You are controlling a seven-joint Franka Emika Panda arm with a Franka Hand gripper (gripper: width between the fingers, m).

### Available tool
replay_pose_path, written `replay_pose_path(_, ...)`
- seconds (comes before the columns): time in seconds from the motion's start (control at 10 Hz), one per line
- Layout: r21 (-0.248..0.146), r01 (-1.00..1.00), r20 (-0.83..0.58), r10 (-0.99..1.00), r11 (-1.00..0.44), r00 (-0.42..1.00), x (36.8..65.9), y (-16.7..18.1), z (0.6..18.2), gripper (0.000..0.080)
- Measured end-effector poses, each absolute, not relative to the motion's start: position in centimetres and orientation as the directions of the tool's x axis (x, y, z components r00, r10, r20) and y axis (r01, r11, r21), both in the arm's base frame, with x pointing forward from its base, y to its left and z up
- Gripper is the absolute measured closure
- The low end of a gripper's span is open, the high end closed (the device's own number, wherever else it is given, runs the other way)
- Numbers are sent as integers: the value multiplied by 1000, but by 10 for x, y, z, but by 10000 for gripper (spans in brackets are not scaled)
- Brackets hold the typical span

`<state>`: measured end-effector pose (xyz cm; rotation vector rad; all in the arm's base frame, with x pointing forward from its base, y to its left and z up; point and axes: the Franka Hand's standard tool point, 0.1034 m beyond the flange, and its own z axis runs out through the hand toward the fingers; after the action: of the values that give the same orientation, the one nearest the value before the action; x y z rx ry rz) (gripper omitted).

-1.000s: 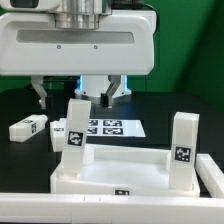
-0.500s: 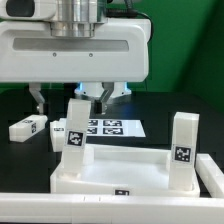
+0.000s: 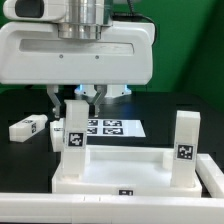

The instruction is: Assemble desk

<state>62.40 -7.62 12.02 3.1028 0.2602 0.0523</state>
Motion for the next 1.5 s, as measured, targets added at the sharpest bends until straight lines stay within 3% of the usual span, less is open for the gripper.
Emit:
replay_pose_path(0.5,15,-21,38,-21,-1000,999,624,-75,120,509)
replay_pose_path(0.8,-18,-304,37,-305,-952,952,624,-71,120,509)
replay_pose_path(1.1,-57,-542,21,-544,-838,839,624,-70,119,509)
replay_pose_path(1.3,-84,-728,-9,-730,-680,683,624,-67,119,509)
replay_pose_path(1.5,-83,-829,-26,-831,-552,556,624,-65,118,509)
